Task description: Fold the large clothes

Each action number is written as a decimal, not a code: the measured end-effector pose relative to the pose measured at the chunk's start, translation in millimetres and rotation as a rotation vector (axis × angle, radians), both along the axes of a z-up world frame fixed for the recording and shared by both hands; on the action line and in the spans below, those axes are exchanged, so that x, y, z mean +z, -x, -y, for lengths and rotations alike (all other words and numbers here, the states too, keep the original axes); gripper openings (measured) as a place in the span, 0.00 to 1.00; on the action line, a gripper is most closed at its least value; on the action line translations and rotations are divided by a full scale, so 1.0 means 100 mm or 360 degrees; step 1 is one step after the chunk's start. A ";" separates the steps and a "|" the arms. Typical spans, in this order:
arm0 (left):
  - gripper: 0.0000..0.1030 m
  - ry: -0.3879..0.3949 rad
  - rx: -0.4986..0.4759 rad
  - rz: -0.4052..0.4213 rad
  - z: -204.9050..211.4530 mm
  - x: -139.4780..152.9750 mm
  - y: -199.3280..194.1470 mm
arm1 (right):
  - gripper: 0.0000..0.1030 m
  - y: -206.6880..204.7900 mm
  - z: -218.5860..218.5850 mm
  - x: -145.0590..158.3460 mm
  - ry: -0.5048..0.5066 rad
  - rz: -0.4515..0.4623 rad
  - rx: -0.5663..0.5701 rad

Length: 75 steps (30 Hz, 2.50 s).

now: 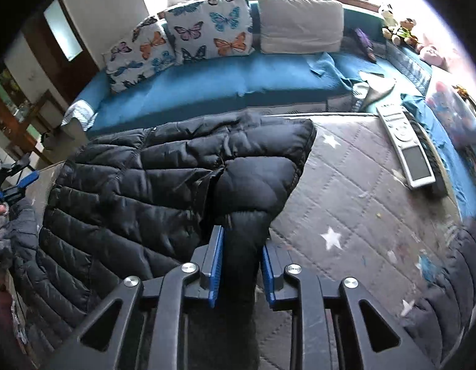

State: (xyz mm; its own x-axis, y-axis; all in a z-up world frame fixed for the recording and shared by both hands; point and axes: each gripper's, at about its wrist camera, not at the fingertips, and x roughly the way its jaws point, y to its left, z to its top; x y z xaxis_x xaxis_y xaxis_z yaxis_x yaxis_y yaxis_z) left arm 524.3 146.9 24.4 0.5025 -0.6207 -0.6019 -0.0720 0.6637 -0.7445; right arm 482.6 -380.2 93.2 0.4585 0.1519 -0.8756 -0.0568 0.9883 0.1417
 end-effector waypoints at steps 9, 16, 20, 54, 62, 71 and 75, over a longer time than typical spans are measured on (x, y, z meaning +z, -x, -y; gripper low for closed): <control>0.67 -0.0362 0.0045 -0.0075 -0.30 0.37 0.68 | 0.30 0.41 -0.26 0.56 0.0096 -0.0015 0.0148; 0.72 -0.0485 0.0120 -0.0009 -0.62 0.92 1.68 | 0.44 1.05 -0.52 0.89 0.0138 0.0019 0.0306; 0.74 -0.0566 0.0127 -0.0048 -0.79 0.95 2.37 | 0.54 1.60 -0.73 0.88 0.0172 0.0023 0.0445; 0.25 -0.0059 -0.0055 -0.0117 -0.16 -0.21 4.66 | 0.11 3.20 -1.64 -0.12 0.0298 0.0150 0.0809; 0.24 -0.0272 -0.0161 -0.0131 -0.16 0.02 5.60 | 0.11 3.91 -1.57 0.03 0.0219 0.0094 0.1074; 0.34 -0.0183 -0.0184 -0.0268 -0.39 -0.08 5.69 | 0.22 4.06 -1.28 0.07 0.0016 -0.0115 0.1129; 0.34 -0.0273 -0.0220 -0.0278 -0.49 0.07 5.64 | 0.44 3.81 -0.92 0.38 0.0016 0.0027 0.0958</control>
State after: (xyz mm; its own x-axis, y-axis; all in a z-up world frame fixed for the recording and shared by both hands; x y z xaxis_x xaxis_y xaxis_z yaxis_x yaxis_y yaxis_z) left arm -39.7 196.1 31.2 0.2992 -0.5578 -0.7742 -0.0894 0.7914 -0.6048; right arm 101.4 -288.1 131.0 0.3082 0.3810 -0.8717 -0.6092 0.7829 0.1267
